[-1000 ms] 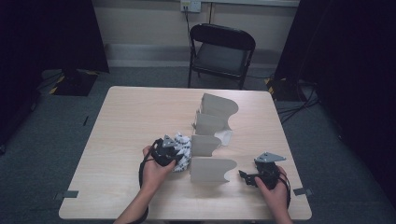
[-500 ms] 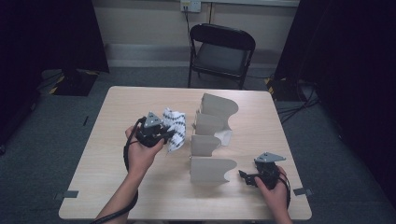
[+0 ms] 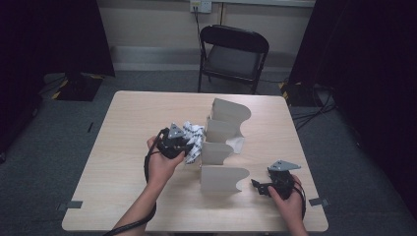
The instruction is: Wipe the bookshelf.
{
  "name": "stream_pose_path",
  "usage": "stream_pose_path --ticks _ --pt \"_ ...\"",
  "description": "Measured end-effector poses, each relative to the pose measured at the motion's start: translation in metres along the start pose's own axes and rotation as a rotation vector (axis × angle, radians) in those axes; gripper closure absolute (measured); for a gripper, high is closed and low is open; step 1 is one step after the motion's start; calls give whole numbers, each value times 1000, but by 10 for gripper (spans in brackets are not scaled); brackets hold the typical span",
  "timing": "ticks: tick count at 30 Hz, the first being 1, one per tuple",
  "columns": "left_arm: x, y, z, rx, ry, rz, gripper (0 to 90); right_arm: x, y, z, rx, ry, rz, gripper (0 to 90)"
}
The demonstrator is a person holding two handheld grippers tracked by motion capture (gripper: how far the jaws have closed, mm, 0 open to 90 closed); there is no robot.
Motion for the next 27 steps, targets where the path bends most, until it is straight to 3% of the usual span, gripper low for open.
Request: stream_pose_path --ticks 6,12,14,18,22,27 --pt "4 -19 19 -41 3 15 737 0 0 0 0 0 0 140" --pt "8 -36 43 -72 53 33 735 0 0 0 0 0 0 140" --pt "8 -39 47 -79 48 32 735 0 0 0 0 0 0 140" --pt "8 -38 48 -77 33 26 734 0 0 0 0 0 0 140" --pt "6 -34 45 -77 48 31 730 0 0 0 0 1 0 140" --pt "-5 -12 26 -44 39 -3 732 0 0 0 -1 -1 1 140"
Point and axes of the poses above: each handheld gripper's, and its own axes: y roughly backward along the jaws, z roughly out of its underside, x roughly to its right, the point moved 4 cm from there along -y, roughly forward along the jaws, and after that the axes turned 11 degrees about z, right-handed, at the moved point
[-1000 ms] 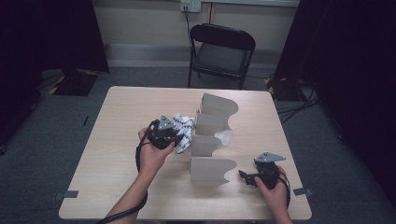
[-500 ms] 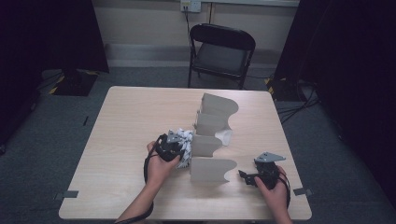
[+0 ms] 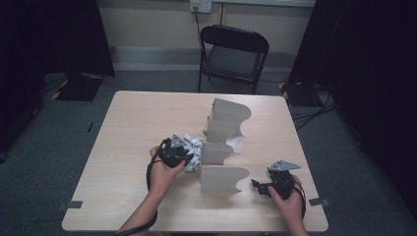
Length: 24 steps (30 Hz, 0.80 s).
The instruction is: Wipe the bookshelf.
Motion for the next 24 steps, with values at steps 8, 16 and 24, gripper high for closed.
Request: stream_pose_path --ticks 8,16,24 --pt "1 31 -45 101 -58 -21 782 0 0 0 0 0 0 140" --pt "-3 20 -30 37 -7 -51 724 0 0 0 0 1 0 140" --pt "-16 5 8 2 47 -79 524 0 0 0 0 1 -1 140"
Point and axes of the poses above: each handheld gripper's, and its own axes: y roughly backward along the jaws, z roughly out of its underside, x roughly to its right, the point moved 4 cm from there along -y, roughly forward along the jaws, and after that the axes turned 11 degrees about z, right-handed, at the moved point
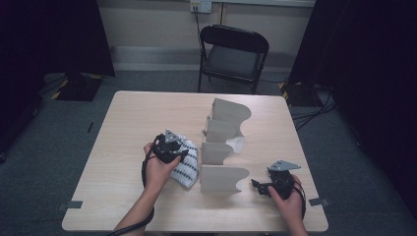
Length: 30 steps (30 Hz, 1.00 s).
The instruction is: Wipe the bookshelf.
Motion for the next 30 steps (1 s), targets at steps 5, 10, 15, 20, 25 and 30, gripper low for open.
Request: stream_pose_path --ticks 5,10,15,20,25,30 --pt "1 -8 21 -13 10 -28 401 0 0 0 0 -1 1 140" --pt "2 -17 35 -12 5 -17 355 0 0 0 0 0 1 140" --pt "2 -17 38 -15 15 -3 399 0 0 0 0 1 1 140" --pt "9 -16 35 -49 15 20 625 0 0 0 0 0 1 140" --pt "14 -17 31 -77 30 48 766 0 0 0 0 0 1 140" --pt "12 -13 28 -80 49 69 783 0 0 0 0 0 0 140"
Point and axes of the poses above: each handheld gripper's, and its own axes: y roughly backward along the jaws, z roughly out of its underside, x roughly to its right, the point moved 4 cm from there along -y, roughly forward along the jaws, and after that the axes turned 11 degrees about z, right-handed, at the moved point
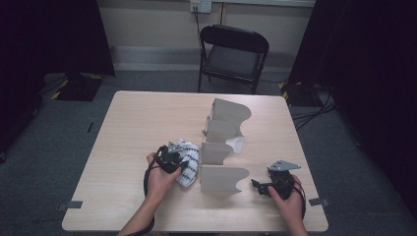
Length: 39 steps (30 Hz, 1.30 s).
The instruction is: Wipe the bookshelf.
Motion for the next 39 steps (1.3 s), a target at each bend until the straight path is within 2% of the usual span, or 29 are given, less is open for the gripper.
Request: stream_pose_path --ticks 6,8,10,11,14,15,16,20,25,26,33,39 --pt "1 19 -20 73 15 14 788 0 0 0 0 1 -2 140" --pt "3 28 -31 92 0 11 790 0 0 0 0 1 -1 140" --pt "6 40 -48 135 -2 22 791 0 0 0 0 1 -1 140" --pt "6 40 -48 135 -2 22 791 0 0 0 0 1 -1 140" --pt "8 57 -75 190 -10 27 791 0 0 0 0 1 -2 140" --pt "8 57 -75 190 -10 27 791 0 0 0 0 1 -2 140" --pt "10 62 -84 219 -7 28 791 0 0 0 0 1 -1 140" --pt "18 66 -102 237 -29 41 790 0 0 0 1 0 -1 139" --pt "23 57 -102 223 -41 60 791 0 -1 -1 1 1 -2 140" --pt "23 51 -98 206 -41 61 791 0 -1 -1 1 1 -2 140" --pt "22 32 -83 153 -42 71 790 0 -1 -1 1 1 -2 140" --pt "23 16 -71 132 -35 82 790 0 -1 -1 1 4 -4 139"
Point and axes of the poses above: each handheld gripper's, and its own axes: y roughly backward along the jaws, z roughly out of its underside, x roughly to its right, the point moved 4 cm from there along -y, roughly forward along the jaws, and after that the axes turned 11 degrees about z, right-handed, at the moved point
